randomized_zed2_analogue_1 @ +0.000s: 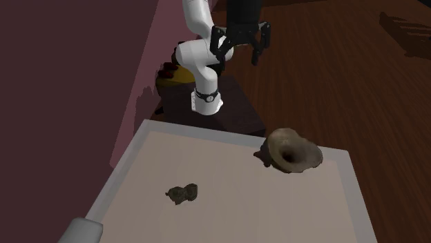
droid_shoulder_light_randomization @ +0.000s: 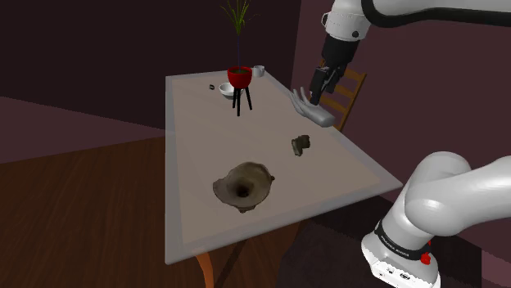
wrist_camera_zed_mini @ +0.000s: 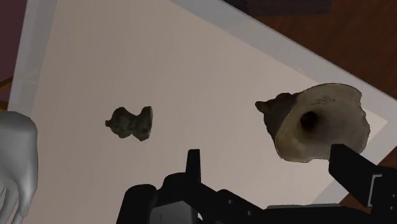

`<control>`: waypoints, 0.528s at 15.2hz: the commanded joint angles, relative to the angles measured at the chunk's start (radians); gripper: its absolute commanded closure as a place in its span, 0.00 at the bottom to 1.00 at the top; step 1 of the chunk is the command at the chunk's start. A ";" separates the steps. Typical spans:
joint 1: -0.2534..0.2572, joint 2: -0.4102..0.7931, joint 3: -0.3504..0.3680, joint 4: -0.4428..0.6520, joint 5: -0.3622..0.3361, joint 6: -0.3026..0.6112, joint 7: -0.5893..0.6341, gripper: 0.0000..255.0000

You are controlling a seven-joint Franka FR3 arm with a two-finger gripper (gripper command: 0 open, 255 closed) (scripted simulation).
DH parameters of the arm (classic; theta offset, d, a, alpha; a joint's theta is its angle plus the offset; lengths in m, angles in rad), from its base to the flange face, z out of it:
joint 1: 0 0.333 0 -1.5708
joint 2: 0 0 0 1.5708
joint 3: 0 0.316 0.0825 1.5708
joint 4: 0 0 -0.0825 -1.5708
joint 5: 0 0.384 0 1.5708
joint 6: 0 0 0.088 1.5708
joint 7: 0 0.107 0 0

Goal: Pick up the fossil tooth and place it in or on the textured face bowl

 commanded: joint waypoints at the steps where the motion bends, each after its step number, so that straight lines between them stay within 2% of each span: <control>1: 0.000 0.000 0.000 0.000 0.000 0.000 0.000 0.00; 8: 0.003 0.155 -0.171 -0.013 -0.042 0.077 -0.254 0.00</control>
